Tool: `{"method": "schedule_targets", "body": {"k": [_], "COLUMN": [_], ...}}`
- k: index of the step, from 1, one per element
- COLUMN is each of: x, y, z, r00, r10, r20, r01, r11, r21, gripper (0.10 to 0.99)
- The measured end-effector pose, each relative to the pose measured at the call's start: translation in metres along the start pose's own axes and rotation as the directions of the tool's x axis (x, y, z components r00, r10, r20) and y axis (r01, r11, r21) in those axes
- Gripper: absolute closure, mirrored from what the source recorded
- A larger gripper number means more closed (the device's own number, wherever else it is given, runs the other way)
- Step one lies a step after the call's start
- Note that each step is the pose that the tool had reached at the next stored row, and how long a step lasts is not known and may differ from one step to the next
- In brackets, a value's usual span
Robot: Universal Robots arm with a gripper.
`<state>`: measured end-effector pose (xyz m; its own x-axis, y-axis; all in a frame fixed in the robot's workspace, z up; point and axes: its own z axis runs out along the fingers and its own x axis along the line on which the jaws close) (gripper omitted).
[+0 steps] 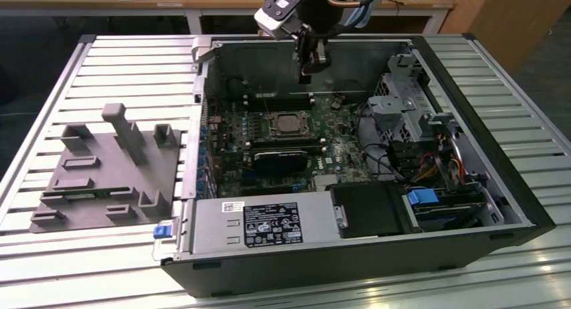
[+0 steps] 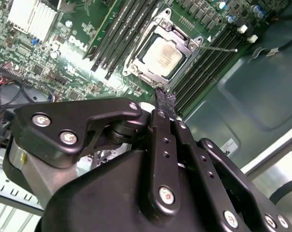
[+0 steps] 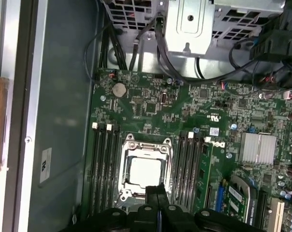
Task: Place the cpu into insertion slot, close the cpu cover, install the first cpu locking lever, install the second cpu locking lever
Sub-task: 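Close the cpu cover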
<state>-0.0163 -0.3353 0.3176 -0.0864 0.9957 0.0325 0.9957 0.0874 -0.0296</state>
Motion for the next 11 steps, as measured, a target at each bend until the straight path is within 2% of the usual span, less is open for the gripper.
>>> {"method": "schedule_targets", "body": {"k": [5, 11], "x": [0.0000, 0.0000], "y": [-0.0033, -0.0036], "z": [0.0090, 0.0115], "r00": [1.0000, 1.0000], "r10": [0.000, 0.000], "r20": [0.0004, -0.0010], "r01": [0.000, 0.000], "r11": [1.0000, 1.0000], "r21": [-0.005, -0.007], "gripper": [0.984, 0.984]}}
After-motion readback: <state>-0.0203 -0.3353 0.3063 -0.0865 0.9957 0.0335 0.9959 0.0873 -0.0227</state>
